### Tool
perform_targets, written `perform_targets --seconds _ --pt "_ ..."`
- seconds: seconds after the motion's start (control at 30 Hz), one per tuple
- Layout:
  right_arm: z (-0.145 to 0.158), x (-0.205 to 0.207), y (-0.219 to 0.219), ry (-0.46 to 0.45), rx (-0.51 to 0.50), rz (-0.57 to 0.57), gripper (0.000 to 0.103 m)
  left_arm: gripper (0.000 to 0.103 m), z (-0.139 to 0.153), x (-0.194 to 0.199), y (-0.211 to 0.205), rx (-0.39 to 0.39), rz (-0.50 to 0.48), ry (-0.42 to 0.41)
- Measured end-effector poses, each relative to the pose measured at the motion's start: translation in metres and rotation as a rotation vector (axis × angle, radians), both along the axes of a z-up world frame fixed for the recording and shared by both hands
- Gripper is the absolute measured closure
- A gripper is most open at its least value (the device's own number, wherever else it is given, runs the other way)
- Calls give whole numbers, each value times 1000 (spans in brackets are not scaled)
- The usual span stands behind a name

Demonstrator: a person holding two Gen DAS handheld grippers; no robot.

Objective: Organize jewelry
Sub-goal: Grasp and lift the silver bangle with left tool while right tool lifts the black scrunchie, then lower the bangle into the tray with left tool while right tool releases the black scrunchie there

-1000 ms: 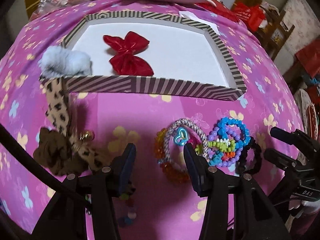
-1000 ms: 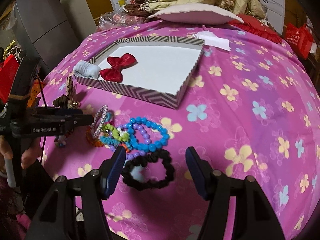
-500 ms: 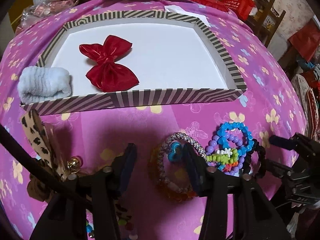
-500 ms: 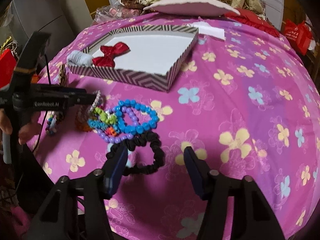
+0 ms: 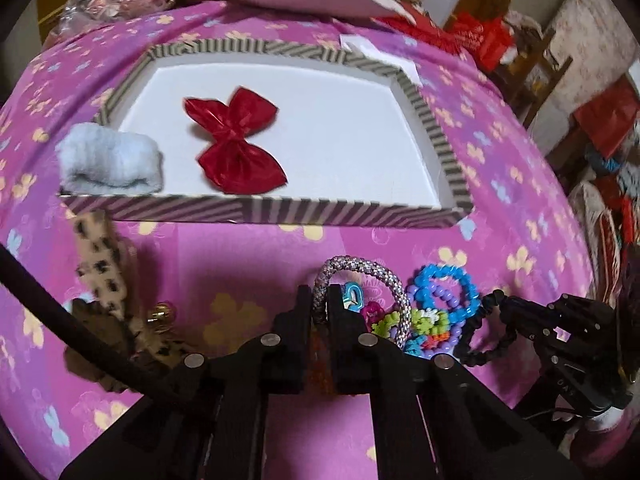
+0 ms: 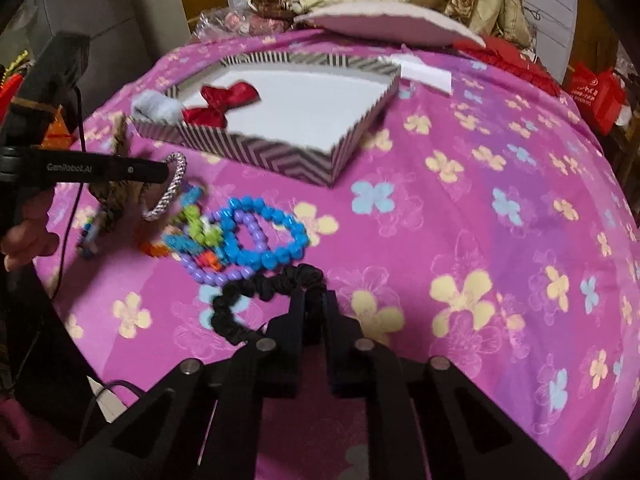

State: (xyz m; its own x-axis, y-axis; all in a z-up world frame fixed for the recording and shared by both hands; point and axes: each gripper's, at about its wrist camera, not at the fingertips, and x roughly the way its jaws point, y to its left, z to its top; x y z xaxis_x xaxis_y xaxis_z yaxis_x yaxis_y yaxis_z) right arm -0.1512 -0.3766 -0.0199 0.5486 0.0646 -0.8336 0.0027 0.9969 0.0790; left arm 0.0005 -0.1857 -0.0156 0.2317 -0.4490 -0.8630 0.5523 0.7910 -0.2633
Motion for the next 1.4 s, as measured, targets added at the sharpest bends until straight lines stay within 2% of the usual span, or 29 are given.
perform_targets --seconds 0.13,0.3,0.53,0.73,0.93,1.23,1.4 --pt "27 5 5 -55 -4 24 95 90 17 4 14 -35 44 -13" --pt "53 25 9 -110 -21 44 95 90 33 14 19 -42 100 -40" --pt "68 79 9 -141 -28 45 95 90 38 34 10 -11 159 -57" --pt "56 127 7 -113 24 35 95 90 28 59 -9 7 208 -30" --pt "29 162 8 -65 40 33 95 90 11 76 -31 49 217 -8" --pt "0 180 -8 0 15 -5 95 90 -8 93 -49 106 232 2" --pt "-8 182 -11 19 -37 -24 94 90 -21 99 -54 144 252 10"
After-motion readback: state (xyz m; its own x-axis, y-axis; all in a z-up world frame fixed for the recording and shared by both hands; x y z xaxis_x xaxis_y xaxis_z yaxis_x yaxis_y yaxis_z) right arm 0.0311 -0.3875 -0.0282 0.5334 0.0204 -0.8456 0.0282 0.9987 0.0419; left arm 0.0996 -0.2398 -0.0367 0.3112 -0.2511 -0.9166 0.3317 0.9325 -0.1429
